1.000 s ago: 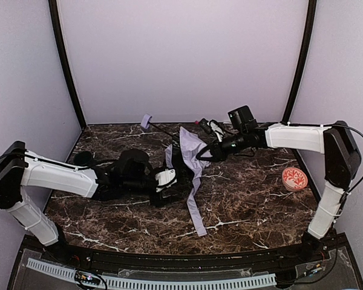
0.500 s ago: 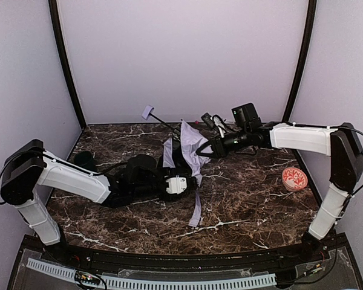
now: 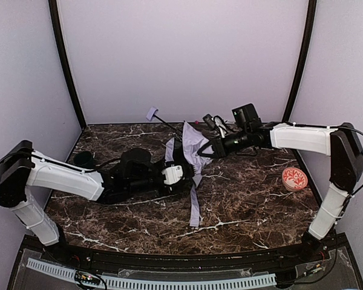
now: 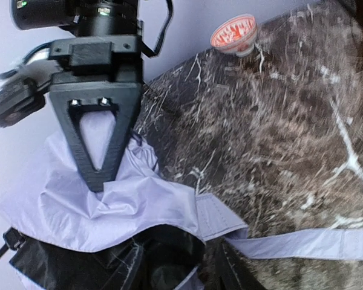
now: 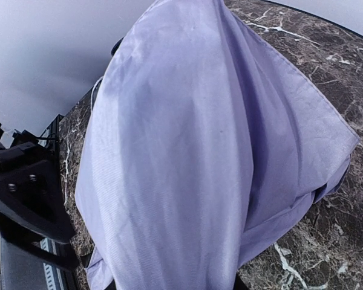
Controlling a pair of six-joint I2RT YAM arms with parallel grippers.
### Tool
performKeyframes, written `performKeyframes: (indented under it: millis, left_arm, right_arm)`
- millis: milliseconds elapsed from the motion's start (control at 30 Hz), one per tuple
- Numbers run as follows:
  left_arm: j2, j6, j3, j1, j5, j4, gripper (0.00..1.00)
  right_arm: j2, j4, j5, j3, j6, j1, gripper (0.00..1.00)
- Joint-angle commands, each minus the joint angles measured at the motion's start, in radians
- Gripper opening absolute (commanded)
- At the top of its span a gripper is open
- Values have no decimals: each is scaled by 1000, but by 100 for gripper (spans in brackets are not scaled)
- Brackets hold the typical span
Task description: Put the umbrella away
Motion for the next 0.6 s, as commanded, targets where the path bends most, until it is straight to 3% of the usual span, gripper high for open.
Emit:
performKeyframes:
  millis: [0,133,233,367,567]
  left_arm:
    - [-181,-423,-6,29,176,-131,41]
    - [-201,-780,-41,29,222,-69,46]
    - [-148,-911,-38,29,199,-5,51]
    - [-80,-901,29,29,149,9,61]
    - [-54,-740,115,31,153,83,74]
  right_arm:
    - [-56,115,58,31,72,-13,0]
    - [-127,135,208,36,129,-11,0]
    - [-179,114,332,49,183,-6,0]
    - [-253,64,529,55,240,15,0]
    - [-342,52,648,68,243,46,0]
